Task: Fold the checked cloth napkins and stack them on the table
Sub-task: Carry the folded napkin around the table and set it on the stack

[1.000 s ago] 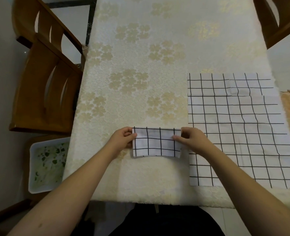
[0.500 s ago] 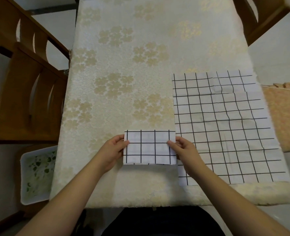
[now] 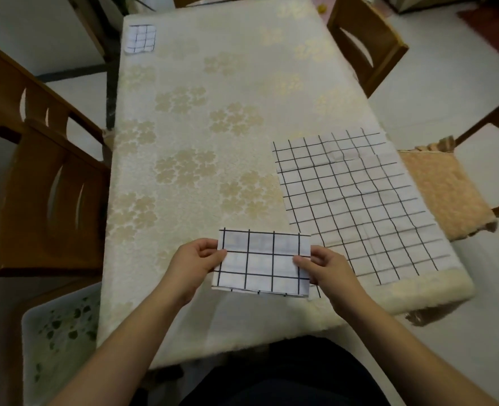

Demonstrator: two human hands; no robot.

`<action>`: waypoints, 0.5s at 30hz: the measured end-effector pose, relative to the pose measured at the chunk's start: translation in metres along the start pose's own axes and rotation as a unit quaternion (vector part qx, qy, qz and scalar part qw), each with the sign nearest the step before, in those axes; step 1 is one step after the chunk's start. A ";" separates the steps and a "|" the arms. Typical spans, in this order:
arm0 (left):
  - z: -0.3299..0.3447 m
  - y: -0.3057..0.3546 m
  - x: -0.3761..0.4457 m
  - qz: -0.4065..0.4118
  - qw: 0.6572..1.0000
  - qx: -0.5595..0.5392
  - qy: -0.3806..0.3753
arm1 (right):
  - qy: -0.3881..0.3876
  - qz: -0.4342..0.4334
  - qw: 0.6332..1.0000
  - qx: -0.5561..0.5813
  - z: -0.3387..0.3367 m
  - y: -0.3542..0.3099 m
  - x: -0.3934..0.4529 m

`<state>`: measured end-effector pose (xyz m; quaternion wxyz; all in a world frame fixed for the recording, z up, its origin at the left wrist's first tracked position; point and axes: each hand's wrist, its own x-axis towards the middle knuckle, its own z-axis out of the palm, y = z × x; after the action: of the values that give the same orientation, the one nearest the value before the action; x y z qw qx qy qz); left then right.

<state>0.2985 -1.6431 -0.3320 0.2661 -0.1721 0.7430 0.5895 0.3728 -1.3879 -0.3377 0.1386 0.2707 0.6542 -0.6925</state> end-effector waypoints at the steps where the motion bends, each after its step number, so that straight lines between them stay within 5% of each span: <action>1: -0.001 0.000 -0.008 0.004 1.000 0.001 -0.010 | 0.011 0.001 1.000 0.009 0.003 0.002 -0.013; 15: 0.045 0.005 -0.093 0.056 0.972 -0.015 -0.229 | 0.193 -0.050 0.972 0.120 -0.026 0.027 -0.153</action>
<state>0.3782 -1.6039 -0.2796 0.3934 0.0050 0.6615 0.6384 0.5168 -1.3900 -0.2750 -0.0586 0.3814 0.5931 -0.7066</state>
